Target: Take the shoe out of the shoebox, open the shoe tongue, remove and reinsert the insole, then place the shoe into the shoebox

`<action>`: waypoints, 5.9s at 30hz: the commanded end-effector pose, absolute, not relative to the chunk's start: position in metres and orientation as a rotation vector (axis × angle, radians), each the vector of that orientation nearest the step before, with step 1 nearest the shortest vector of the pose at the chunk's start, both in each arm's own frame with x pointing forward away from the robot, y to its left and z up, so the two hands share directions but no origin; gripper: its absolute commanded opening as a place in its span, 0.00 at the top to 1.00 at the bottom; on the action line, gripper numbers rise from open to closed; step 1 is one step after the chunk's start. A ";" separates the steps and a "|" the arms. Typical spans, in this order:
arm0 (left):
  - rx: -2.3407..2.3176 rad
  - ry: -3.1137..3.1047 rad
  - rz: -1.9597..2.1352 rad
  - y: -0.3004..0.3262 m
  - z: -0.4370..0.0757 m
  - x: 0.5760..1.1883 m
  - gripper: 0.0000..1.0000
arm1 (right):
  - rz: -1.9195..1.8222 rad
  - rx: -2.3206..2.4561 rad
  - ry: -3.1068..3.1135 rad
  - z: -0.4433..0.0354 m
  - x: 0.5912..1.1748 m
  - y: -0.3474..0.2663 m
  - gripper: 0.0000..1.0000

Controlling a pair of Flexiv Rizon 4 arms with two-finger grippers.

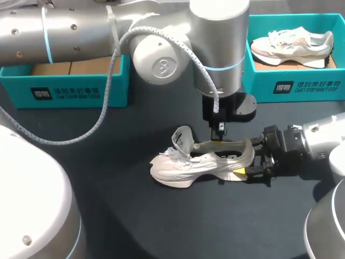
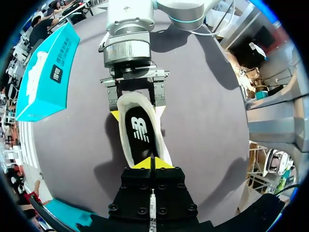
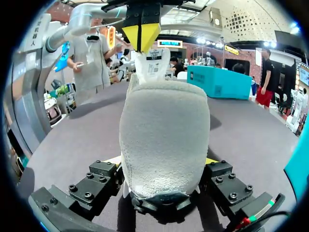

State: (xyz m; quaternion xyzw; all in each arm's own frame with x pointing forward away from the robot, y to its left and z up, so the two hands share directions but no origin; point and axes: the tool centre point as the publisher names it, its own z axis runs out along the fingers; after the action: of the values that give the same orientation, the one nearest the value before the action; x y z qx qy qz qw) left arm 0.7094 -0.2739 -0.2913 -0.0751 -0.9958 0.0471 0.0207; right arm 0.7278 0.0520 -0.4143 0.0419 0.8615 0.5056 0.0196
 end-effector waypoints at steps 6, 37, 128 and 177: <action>-0.235 -3.084 0.144 -0.275 -0.292 0.711 1.00 | 1.561 0.134 2.676 -0.419 0.729 0.056 1.00; -0.143 -2.926 0.233 -0.292 -0.379 0.711 1.00 | 1.561 0.134 2.676 -0.419 0.729 0.056 1.00; -0.262 -2.854 0.532 -0.330 -0.297 0.704 1.00 | 1.561 0.134 2.676 -0.419 0.729 0.056 1.00; 0.001 -3.307 0.954 -0.333 -0.306 0.713 0.65 | 1.561 0.134 2.676 -0.419 0.729 0.056 1.00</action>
State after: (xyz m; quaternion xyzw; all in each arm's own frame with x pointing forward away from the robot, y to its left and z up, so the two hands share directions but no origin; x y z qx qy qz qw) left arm 0.7118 -0.3336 -0.3018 -0.0008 -0.9507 0.2710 -0.1504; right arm 0.7278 0.0521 -0.4145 0.0420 0.8616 0.5055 0.0196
